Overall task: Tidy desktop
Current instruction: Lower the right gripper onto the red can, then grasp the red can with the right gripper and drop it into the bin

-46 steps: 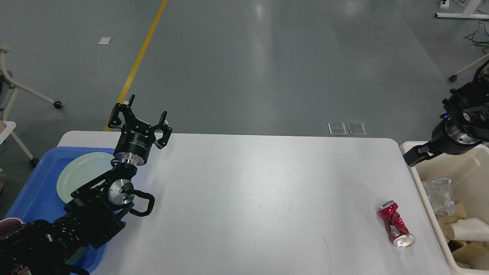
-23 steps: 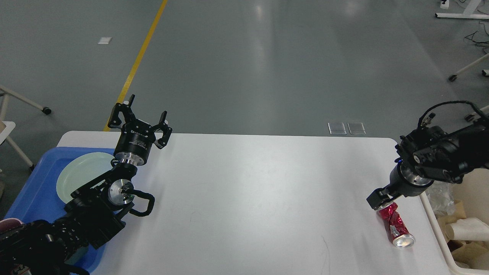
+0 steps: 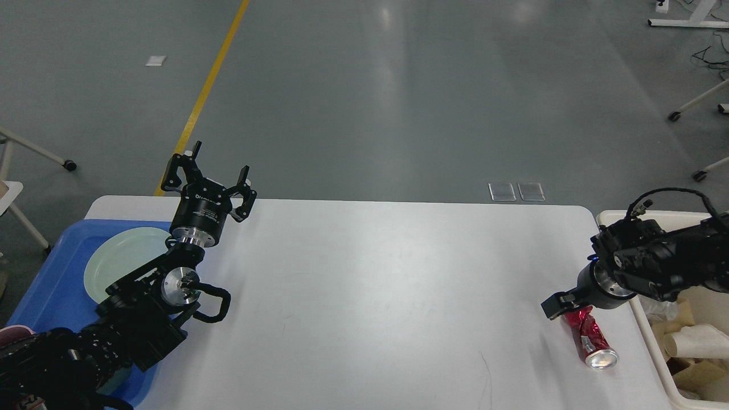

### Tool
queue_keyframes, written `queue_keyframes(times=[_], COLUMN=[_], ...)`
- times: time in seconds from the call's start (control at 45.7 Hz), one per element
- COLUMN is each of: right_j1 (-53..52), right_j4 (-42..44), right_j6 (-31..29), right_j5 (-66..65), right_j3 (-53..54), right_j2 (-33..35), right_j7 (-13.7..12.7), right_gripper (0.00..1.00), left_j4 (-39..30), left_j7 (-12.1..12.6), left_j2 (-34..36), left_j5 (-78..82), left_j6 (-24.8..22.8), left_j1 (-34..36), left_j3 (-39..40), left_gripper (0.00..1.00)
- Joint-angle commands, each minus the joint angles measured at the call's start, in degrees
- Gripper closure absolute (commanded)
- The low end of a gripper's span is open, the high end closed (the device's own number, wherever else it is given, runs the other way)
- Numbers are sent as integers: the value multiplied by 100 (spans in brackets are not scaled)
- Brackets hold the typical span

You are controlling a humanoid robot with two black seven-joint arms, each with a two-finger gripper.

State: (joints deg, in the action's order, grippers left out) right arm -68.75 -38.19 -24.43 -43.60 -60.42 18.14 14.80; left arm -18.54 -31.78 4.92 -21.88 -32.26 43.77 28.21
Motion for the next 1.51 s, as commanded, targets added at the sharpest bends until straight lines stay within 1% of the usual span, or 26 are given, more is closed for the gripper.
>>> queue_keyframes(times=[0.0,0.284,0.438,0.481,0.525,0.547,0.656,0.722,0.788,0.81,0.853,0.963,1.335,1.4,1.444,1.488], right_j1=[213,520,714,740,767,767,767,767,767,767,767,758,626,390,92,-207], right_j4=[233,364,646,681,681,681,672,663,655,646,628,628,593,576,567,567], right_j6=[-9,35,88,88,97,114,141,141,141,132,132,79,0,-359,-832,-1464], right_j5=[0,62,755,896,958,967,967,967,967,967,967,976,1002,1002,1002,1002], right_j3=[4,83,144,136,136,136,127,92,74,74,74,74,48,48,48,39], right_j2=[14,111,102,111,111,119,119,128,137,137,137,137,181,321,426,558], right_j7=[14,-12,-39,-39,-39,-39,-47,-47,-47,-47,-47,-47,-39,-39,-30,-30], right_gripper=[0,0,1,3,9,13,41,62,77,80,83,100,100,100,100,100], left_j4=[0,0,0,0,0,0,0,0,0,0,0,0,0,0,0,0], left_j7=[5,-4,-4,-4,-4,-4,5,-4,-4,-4,-4,-4,5,-4,-4,5], left_j2=[0,0,0,0,0,0,0,0,0,0,0,0,0,0,0,0], left_j5=[0,0,0,0,0,0,0,0,0,0,0,0,0,0,0,0], left_j6=[0,0,0,0,0,0,0,0,0,0,0,0,0,0,0,0], left_j1=[0,0,0,0,0,0,0,0,0,0,0,0,0,0,0,0], left_j3=[0,0,9,0,9,0,0,0,0,9,9,0,0,9,0,9], left_gripper=[3,3,3,3,3,3,3,3,3,3,3,3,3,3,3,3])
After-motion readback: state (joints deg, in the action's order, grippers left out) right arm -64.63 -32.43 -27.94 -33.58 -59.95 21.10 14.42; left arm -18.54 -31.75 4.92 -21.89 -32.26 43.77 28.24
